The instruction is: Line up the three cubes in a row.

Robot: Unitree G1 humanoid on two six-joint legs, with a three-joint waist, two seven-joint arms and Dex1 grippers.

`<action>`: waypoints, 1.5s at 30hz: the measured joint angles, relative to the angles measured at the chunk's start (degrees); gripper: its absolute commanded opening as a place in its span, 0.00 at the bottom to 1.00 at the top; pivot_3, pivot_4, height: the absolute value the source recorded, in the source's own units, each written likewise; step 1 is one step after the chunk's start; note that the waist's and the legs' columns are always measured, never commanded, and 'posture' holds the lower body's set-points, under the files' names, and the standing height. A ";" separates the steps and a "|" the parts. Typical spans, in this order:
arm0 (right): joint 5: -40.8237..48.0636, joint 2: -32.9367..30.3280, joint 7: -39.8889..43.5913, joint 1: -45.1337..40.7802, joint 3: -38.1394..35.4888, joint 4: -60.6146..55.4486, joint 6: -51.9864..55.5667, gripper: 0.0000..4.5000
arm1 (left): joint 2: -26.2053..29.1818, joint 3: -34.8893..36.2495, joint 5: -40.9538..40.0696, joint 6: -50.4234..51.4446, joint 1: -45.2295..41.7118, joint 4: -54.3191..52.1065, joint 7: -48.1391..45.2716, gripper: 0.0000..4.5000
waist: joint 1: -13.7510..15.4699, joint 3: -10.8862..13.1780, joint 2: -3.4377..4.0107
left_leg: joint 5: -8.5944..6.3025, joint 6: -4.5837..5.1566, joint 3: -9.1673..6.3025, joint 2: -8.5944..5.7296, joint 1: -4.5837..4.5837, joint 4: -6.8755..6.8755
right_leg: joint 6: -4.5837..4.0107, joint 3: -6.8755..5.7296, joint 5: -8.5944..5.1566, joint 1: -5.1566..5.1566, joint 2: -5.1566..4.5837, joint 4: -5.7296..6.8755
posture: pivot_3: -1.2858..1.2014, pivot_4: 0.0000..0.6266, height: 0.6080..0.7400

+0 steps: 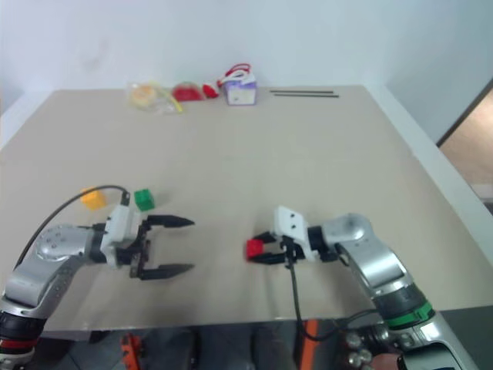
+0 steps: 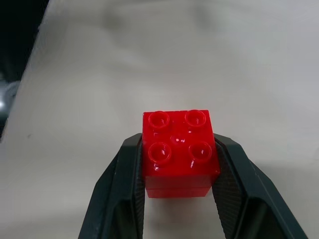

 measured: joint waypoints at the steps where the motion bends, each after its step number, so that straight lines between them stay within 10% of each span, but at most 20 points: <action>1: -0.07 -0.20 0.44 -0.14 0.08 0.02 0.24 0.58 | 0.02 0.10 0.05 0.00 0.08 -0.12 0.14 1.00 | 0.00 0.00 0.00 | 0.00 0.00 0.00 0.00 0.00 0.00 | 0.00 0.00 0.00 0.00 0.00 0.00 | 0.52 0.24 1.00; 7: 4.40 0.92 1.95 -1.38 -1.33 -0.22 6.11 0.99 | -2.76 2.46 0.60 2.11 0.85 -1.48 8.48 1.00 | -0.02 0.01 0.00 | 0.00 0.00 0.00 0.01 0.01 0.03 | 0.01 0.00 0.07 0.00 0.00 0.01 | 0.52 0.24 1.00; 22: 11.67 9.82 -10.77 -12.62 -9.55 -0.03 12.70 0.99 | -28.55 5.31 19.47 15.52 7.06 -12.83 62.51 1.00 | 0.09 0.00 -0.08 | 0.16 -0.24 -0.03 -0.05 0.03 0.15 | 0.10 0.06 0.36 0.06 0.02 0.02 | 0.52 0.24 1.00; 45: 8.31 11.22 -6.51 -17.64 -7.05 6.61 7.93 0.99 | -34.75 7.33 25.71 22.61 -1.87 -0.99 73.71 1.00 | 0.07 0.00 -0.07 | 0.22 -0.33 -0.03 -0.06 0.03 0.13 | 0.11 0.07 0.40 0.07 0.03 0.02 | 0.52 0.24 1.00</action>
